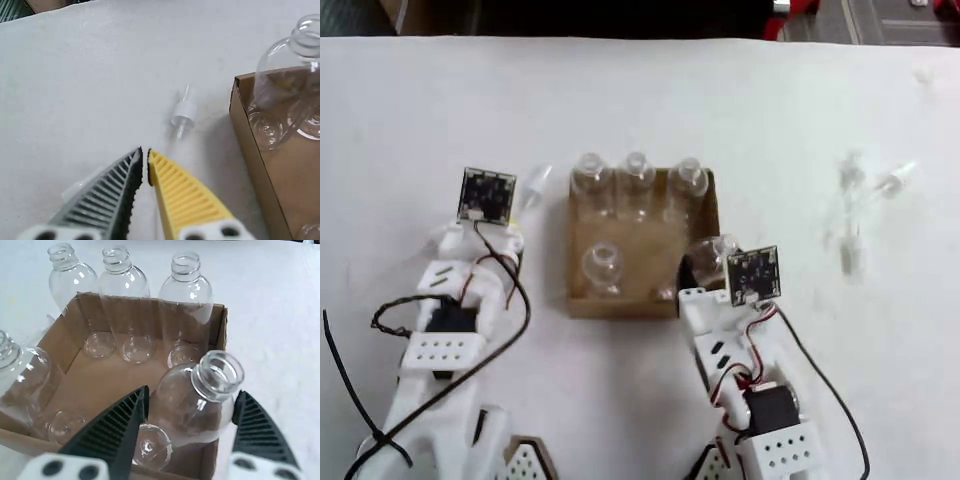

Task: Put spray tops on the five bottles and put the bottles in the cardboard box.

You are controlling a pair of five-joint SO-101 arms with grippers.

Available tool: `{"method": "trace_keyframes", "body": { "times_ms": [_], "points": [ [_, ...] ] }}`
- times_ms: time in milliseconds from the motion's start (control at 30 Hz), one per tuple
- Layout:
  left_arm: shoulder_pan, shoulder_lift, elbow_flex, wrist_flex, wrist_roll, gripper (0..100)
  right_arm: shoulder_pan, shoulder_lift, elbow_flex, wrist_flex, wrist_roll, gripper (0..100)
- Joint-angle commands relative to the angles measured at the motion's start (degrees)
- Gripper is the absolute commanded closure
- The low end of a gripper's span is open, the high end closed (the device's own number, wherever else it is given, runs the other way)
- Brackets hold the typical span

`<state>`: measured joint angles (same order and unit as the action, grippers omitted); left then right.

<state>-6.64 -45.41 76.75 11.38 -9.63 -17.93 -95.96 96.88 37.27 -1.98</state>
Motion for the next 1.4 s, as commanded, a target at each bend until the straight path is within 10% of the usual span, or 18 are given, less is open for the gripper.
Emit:
{"method": "trace_keyframes", "body": {
  "times_ms": [0, 1367],
  "points": [
    [-0.04, 0.04, -0.7, -1.67, -0.7, 98, 0.13, 0.31, 0.26, 0.66, -0.18, 76.5],
    [0.04, 0.31, -0.7, -1.85, -0.7, 98, -6.81, 0.22, 0.0, -5.58, -0.09, 65.2]
  ]
}}
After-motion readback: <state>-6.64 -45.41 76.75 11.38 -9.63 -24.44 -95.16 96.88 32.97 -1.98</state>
